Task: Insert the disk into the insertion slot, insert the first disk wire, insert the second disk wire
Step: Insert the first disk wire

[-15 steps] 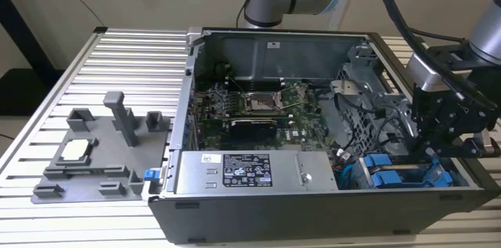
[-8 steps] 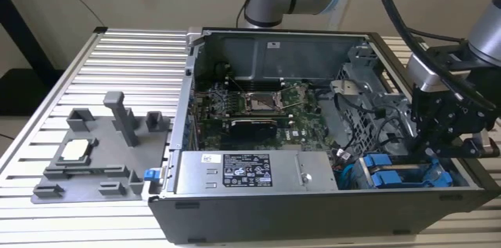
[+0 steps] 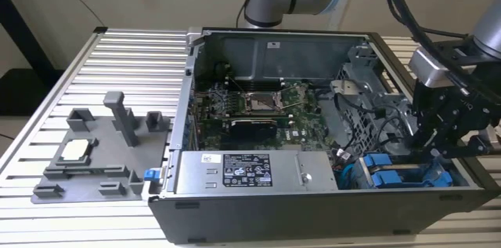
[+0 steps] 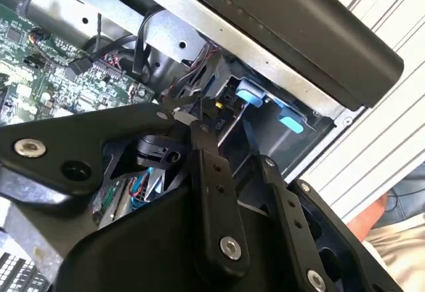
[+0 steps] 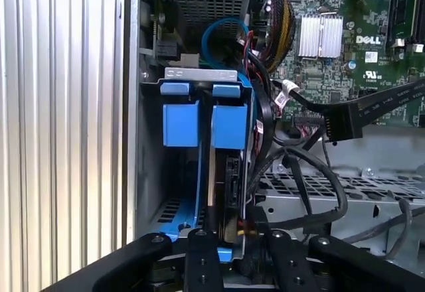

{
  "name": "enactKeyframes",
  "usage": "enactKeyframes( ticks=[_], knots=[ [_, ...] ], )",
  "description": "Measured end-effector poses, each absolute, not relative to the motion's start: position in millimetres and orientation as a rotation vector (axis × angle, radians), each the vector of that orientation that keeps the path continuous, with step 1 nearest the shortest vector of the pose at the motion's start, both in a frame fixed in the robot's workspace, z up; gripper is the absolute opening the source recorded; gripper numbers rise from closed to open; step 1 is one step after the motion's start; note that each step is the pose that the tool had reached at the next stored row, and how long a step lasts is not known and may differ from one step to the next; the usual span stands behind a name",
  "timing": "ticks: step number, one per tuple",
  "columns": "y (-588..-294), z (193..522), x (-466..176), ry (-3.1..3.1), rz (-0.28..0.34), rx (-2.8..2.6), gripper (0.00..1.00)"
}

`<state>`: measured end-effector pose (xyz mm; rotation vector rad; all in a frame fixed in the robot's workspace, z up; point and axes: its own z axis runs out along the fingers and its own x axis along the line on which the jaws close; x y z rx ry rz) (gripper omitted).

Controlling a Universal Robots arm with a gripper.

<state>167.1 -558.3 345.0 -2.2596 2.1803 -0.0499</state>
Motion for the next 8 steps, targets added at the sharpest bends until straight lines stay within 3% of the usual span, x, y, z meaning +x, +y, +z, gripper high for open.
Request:
enactKeyframes(
  ticks=[8],
  knots=[
    [-558.3,380.4,167.1,2.18,-0.05,-2.26,0.33]
  ],
)
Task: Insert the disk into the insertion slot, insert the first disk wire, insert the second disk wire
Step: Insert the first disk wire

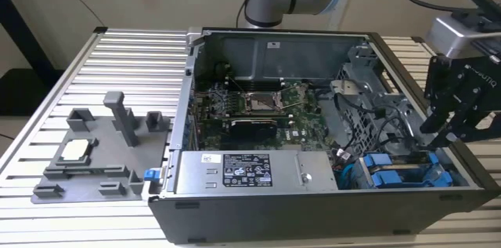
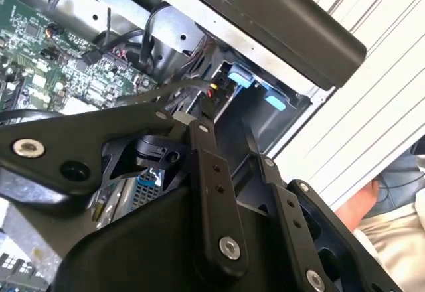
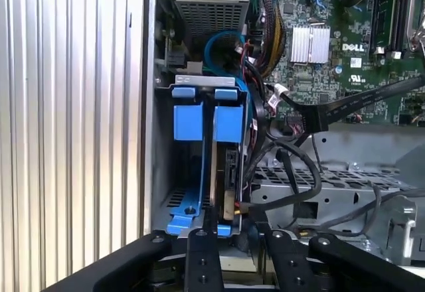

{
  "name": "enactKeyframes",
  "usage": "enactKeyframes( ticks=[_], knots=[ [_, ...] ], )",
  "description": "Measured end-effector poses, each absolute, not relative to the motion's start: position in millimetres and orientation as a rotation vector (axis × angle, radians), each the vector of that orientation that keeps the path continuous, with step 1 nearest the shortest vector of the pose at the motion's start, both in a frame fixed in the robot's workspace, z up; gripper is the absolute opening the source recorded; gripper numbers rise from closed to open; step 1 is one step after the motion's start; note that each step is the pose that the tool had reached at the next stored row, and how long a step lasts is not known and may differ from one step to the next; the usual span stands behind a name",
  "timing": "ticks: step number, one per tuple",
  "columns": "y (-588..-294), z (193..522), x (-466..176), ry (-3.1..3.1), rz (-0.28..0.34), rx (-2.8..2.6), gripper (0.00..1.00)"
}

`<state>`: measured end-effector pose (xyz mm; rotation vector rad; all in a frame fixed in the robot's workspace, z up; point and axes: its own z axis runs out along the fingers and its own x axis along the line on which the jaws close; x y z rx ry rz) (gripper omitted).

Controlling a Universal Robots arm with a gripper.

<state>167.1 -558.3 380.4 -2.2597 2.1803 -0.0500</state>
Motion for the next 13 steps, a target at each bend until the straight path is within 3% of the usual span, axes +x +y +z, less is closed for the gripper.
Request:
enactKeyframes(
  ticks=[13],
  knots=[
    [-541.9,386.3,167.1,2.181,-0.049,-2.257,0.33]
  ],
)
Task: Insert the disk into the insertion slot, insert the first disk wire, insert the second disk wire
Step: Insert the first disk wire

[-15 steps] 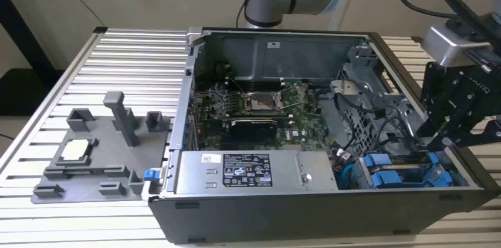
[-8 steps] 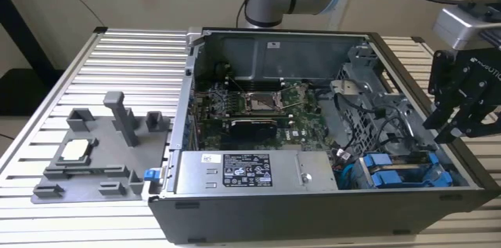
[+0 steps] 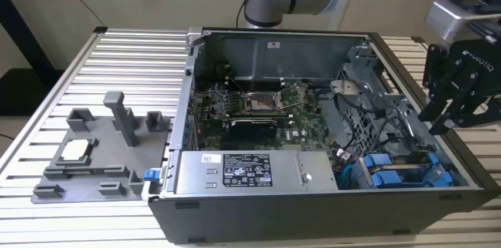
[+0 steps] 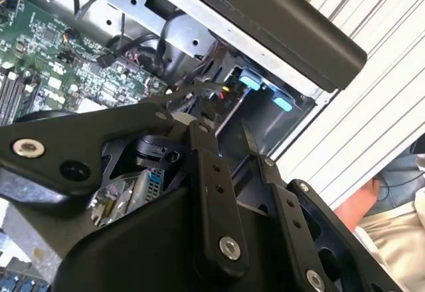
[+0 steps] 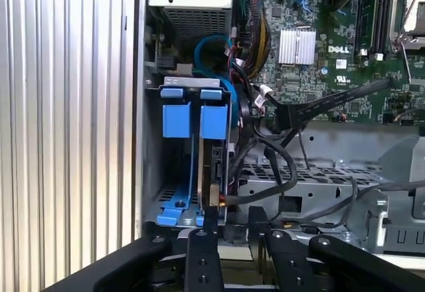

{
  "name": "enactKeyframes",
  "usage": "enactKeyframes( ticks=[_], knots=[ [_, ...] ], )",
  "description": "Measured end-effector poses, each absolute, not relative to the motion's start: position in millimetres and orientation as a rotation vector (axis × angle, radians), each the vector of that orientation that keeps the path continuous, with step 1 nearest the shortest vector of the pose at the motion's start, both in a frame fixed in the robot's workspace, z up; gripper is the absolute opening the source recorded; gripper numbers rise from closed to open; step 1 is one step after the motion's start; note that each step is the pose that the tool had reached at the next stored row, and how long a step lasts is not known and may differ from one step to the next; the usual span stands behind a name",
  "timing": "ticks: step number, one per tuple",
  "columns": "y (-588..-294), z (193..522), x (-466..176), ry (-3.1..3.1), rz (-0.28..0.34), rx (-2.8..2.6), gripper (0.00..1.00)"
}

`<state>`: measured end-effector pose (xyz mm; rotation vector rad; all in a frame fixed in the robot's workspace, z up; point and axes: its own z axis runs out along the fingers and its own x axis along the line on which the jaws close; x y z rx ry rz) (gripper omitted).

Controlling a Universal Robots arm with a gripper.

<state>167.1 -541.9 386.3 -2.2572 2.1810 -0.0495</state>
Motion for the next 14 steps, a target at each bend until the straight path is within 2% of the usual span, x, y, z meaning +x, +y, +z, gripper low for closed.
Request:
enactKeyframes(
  ticks=[7,14],
  knots=[
    [-526.4,387.6,167.1,2.182,-0.05,-2.257,0.33],
    [-525.8,393.0,158.3,2.18,-0.055,-2.254,0.33]
  ],
)
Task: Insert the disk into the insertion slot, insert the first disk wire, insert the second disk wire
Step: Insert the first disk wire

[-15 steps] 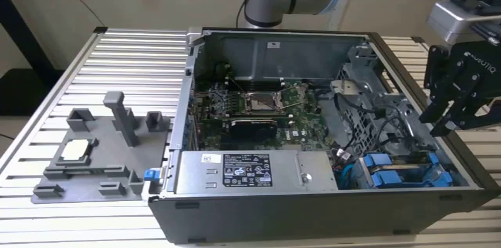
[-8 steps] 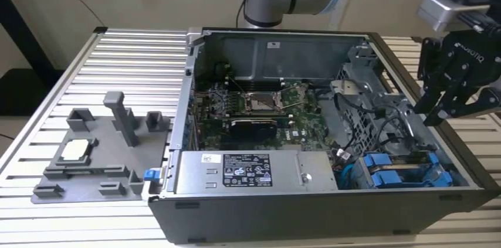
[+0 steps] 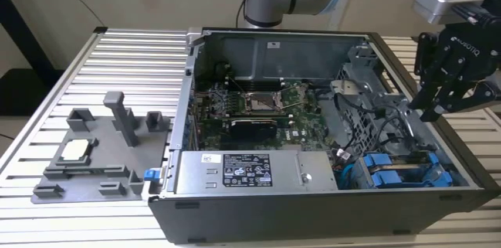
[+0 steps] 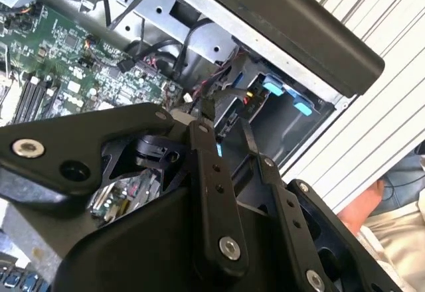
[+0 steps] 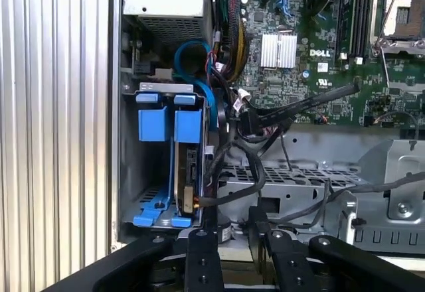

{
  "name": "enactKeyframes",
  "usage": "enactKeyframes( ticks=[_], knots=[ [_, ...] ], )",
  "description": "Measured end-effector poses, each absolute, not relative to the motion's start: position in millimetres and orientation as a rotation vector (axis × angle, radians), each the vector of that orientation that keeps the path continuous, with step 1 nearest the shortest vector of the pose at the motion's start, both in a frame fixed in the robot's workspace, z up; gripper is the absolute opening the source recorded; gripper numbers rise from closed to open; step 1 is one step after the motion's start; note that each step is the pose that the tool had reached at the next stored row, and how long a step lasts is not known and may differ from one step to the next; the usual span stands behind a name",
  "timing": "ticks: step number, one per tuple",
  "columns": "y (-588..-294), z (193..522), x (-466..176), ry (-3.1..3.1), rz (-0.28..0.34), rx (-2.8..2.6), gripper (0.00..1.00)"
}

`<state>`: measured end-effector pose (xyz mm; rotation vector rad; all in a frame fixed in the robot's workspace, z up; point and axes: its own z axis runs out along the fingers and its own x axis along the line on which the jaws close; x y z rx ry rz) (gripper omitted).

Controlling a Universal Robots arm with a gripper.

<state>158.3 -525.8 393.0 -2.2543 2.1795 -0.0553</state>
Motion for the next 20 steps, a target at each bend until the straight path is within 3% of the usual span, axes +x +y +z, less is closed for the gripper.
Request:
enactKeyframes(
  ticks=[9,20],
  knots=[
    [-525.8,393.7,130.0,2.165,-0.089,-2.238,0.33],
    [-521.2,393.5,97.9,2.125,-0.177,-2.195,0.33]
  ],
)
